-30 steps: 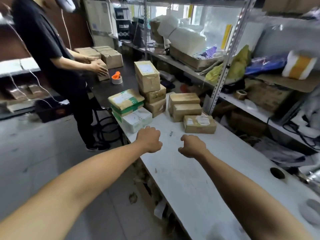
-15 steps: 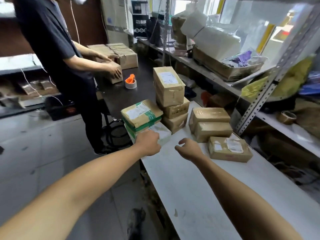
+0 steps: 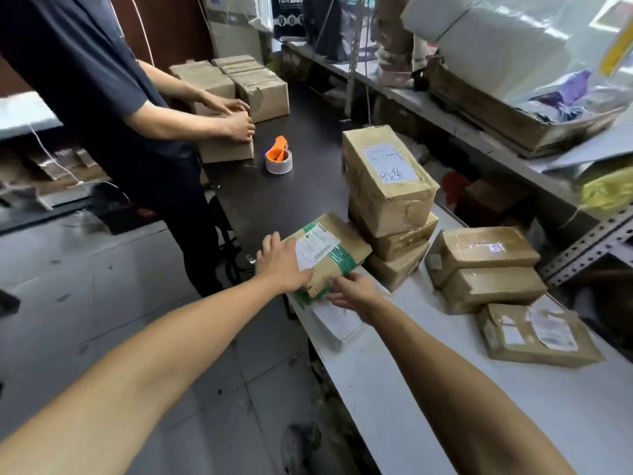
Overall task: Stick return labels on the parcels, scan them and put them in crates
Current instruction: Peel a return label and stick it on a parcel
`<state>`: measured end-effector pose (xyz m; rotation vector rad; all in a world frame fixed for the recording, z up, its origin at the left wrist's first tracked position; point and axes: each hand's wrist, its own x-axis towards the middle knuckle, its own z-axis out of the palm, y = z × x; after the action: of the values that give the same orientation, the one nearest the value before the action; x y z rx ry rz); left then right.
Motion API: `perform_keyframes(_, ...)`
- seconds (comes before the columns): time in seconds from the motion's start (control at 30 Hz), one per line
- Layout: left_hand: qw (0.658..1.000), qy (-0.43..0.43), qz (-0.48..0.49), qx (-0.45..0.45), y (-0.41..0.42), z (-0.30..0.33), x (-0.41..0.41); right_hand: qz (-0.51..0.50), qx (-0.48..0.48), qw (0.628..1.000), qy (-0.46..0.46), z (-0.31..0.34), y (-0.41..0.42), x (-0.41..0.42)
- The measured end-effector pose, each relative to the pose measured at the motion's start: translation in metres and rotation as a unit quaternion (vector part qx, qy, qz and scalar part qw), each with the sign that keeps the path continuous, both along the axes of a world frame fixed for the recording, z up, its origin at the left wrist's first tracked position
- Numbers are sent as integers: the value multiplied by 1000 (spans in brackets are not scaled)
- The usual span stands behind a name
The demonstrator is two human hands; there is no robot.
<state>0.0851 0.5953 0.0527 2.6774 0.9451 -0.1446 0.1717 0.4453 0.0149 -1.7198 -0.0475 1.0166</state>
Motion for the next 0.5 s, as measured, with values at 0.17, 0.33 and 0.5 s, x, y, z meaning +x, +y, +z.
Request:
perform_keyframes(0.17, 997, 14, 32, -63, 9, 2, 11, -30, 19, 999, 41, -8, 2, 0)
perform_keyframes(0.33, 994, 48, 42, -86, -12, -10, -4, -39, -7, 999, 31, -8, -31, -15)
perform_keyframes(0.5, 973, -19, 78, -218, -60, -22, -27, -40, 36, 998, 43, -8, -108, -35)
